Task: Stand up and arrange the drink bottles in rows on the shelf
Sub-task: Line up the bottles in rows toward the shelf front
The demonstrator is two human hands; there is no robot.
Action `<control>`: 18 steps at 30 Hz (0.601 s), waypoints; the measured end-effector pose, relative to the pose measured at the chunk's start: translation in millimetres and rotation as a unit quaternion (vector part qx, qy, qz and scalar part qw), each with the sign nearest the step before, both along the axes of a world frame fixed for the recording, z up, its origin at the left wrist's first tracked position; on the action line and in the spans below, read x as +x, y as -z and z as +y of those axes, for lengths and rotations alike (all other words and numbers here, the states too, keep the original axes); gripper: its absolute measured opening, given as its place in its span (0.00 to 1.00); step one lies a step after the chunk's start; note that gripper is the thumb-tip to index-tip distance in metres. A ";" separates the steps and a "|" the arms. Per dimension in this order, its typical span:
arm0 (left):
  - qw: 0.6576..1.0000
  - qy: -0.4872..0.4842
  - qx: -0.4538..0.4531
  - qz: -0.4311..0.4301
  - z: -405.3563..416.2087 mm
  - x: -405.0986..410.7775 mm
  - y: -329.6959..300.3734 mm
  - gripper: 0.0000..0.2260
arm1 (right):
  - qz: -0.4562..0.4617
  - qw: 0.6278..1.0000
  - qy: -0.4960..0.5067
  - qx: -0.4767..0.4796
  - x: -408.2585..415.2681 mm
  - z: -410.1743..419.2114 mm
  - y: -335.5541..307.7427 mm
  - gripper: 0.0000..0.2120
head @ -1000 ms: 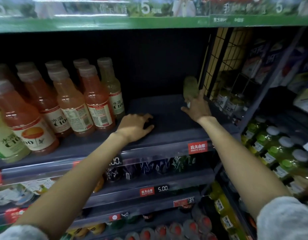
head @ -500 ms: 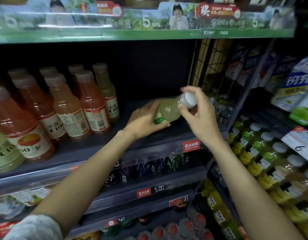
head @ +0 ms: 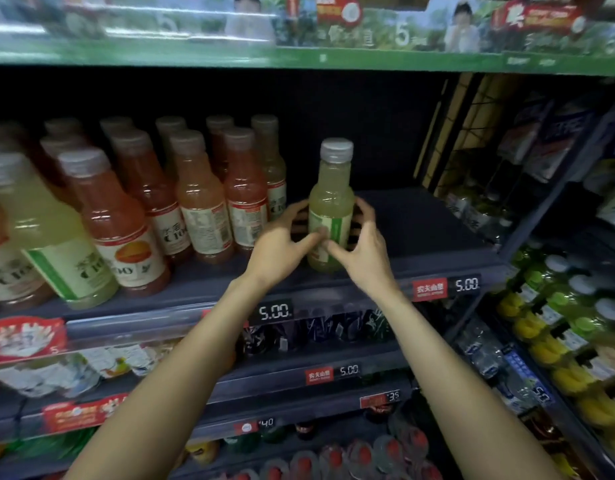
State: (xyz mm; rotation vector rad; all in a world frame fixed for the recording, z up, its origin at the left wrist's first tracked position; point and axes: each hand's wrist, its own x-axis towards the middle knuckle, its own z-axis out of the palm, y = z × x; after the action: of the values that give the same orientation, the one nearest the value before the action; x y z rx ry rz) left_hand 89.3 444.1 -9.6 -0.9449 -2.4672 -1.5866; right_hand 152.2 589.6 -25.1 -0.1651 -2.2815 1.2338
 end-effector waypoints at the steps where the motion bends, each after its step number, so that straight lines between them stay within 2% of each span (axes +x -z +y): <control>1: 1.000 -0.014 0.020 0.013 -8.2 1.9 0.3 0.25 | 0.004 1.000 0.009 -0.008 -6.5 -2.6 -0.9 0.38; 4: 0.982 -0.124 0.033 0.140 -40.3 3.3 -0.4 0.25 | -0.011 0.999 -0.017 -0.044 -27.3 -4.1 -2.1 0.36; 6: 0.952 -0.210 0.014 0.223 -63.6 -1.1 -1.4 0.27 | -0.027 0.997 -0.021 -0.064 -43.0 -4.1 -3.9 0.36; 8: 0.927 -0.257 0.013 0.271 -80.7 -8.8 -3.8 0.28 | -0.036 0.997 -0.003 -0.066 -59.0 -4.8 -6.3 0.37; 11: 0.919 -0.283 0.016 0.274 -92.5 -21.0 -5.8 0.29 | -0.022 0.997 0.035 -0.067 -75.8 -8.5 -5.2 0.37; 16: 0.931 -0.266 -0.023 0.250 -94.7 -29.8 -0.4 0.36 | -0.021 0.994 0.090 -0.056 -83.2 -20.1 -4.8 0.41; 18: 0.932 -0.257 -0.037 0.252 -97.4 -29.2 -0.1 0.36 | 0.036 0.988 0.115 -0.098 -70.8 -30.4 -10.0 0.41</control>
State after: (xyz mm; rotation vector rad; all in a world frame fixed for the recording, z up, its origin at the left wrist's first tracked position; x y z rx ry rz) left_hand 60.1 346.7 -9.5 -0.5470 -2.1652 -0.9462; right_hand 81.3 559.2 -15.1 -0.4366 -2.0115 1.3164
